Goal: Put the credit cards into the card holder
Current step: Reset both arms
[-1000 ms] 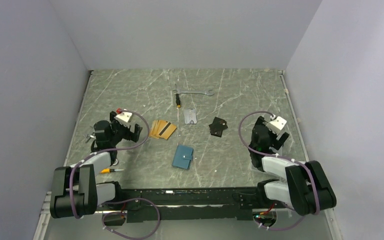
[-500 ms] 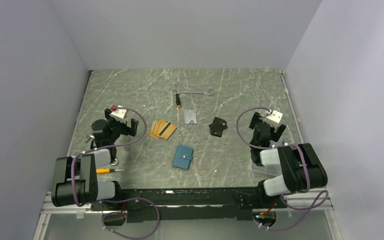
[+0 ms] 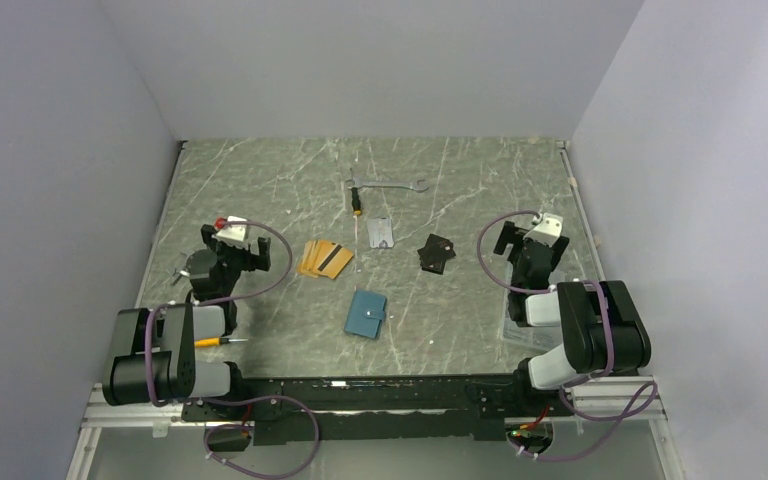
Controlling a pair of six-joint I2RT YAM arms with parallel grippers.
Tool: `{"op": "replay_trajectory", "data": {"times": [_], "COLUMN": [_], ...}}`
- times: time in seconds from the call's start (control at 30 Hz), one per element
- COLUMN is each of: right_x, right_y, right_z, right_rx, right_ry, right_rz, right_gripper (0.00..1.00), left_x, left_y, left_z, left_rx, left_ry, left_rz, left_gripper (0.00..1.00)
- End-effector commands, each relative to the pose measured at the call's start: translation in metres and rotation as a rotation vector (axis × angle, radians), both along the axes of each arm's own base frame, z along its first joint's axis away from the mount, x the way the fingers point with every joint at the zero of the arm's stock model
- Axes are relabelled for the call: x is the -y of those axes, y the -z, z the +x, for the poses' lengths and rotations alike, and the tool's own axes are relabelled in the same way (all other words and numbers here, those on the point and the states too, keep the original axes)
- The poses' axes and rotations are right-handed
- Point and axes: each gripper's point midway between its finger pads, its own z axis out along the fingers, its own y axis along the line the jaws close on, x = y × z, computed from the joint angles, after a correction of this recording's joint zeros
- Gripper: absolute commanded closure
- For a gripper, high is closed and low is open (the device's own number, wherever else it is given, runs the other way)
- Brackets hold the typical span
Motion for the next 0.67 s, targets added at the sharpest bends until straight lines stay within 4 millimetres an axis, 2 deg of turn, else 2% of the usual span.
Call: {"op": "replay_trajectory", "data": {"times": [0.0, 0.63], "right_x": [-0.0039, -0.0041], "right_y": [-0.0165, -0.0157], "right_z": [0.0064, 0.0061], "right_rx": [0.068, 0.065], "right_ry": [-0.026, -0.026], "right_rz": [0.0, 0.001], "right_gripper": [0.0, 0.0], "left_x": [-0.0093, -0.0103], "left_y": [-0.0193, -0.0206], "left_z": [0.011, 0.0118], "left_rx": [0.053, 0.056], "left_ry": [-0.056, -0.067], "left_rz": [-0.023, -0.019], "left_gripper": [0.01, 0.0]}}
